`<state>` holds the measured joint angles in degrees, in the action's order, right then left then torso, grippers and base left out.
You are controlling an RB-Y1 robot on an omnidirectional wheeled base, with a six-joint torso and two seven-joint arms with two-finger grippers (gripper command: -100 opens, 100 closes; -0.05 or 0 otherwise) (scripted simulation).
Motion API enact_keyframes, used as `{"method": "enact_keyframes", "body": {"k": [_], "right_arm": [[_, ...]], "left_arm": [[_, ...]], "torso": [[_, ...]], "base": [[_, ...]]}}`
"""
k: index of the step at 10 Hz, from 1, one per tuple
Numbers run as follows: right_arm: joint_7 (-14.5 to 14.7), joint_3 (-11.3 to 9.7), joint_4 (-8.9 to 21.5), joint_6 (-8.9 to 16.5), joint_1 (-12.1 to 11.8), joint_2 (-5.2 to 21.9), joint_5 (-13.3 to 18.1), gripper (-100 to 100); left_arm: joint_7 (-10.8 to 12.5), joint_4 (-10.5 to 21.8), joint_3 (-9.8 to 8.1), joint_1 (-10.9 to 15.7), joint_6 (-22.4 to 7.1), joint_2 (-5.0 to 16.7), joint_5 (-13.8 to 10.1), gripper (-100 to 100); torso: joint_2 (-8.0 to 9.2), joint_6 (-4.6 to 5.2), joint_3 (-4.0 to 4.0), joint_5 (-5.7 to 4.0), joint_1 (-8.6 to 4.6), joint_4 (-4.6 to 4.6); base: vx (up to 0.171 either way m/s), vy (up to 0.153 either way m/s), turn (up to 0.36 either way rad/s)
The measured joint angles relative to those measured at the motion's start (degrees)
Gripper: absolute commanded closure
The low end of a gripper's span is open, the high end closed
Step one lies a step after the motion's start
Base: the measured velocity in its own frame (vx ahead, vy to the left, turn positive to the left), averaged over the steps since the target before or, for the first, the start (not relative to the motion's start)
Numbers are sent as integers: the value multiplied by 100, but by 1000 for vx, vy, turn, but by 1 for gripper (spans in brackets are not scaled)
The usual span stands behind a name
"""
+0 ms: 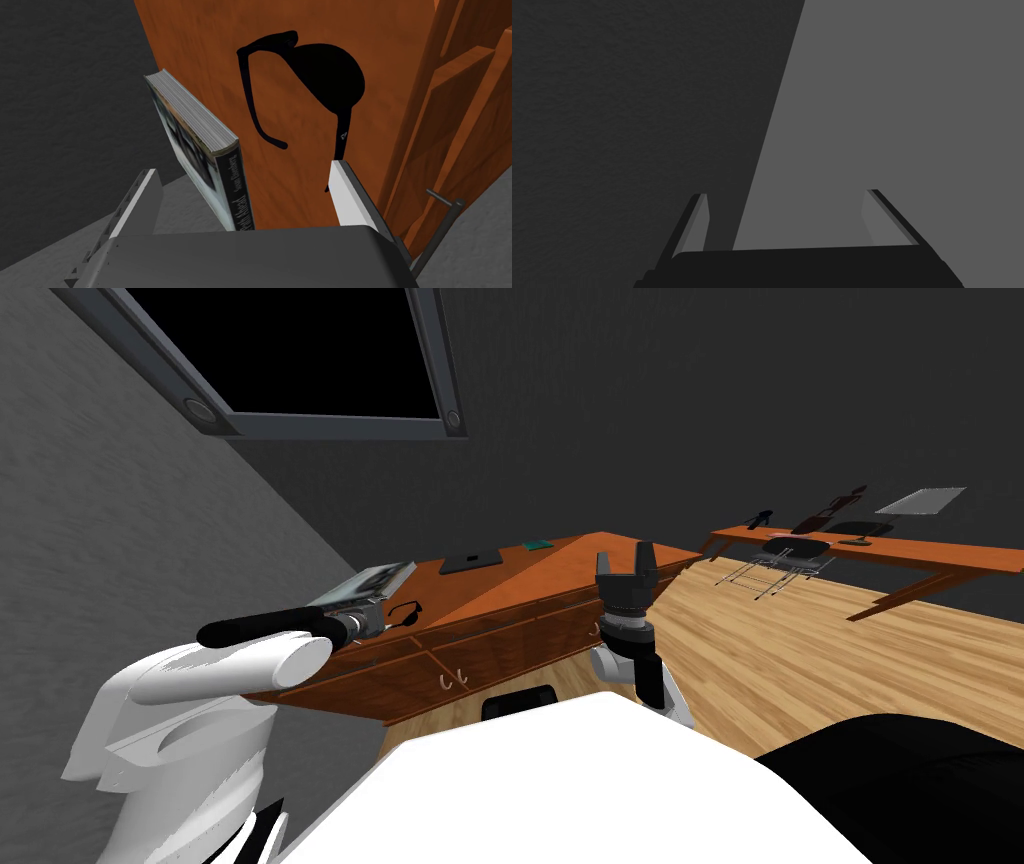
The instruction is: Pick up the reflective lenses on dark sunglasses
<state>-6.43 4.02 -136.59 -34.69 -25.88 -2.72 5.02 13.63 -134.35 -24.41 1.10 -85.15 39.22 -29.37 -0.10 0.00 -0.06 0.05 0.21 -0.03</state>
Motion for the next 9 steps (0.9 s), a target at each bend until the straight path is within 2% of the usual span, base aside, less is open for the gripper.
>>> {"method": "enact_keyframes", "body": {"k": [4, 7, 9], "right_arm": [[0, 0, 0, 0, 0, 0, 0, 0], [0, 0, 0, 0, 0, 0, 0, 0], [0, 0, 0, 0, 0, 0, 0, 0]], "left_arm": [[-75, 121, -116, 127, -663, 72, -246, -100], [-142, 241, -170, 211, -1046, 109, -390, -100], [-186, 307, -229, 269, -1378, 131, -540, -100]], "torso": [[1, -1, 1, 0, 1, 0], [2, -1, 1, 0, -6, 0], [0, -1, 0, 1, 5, 0]], "base": [[14, 46, -36], [13, 40, -37], [21, 79, -65]]}}
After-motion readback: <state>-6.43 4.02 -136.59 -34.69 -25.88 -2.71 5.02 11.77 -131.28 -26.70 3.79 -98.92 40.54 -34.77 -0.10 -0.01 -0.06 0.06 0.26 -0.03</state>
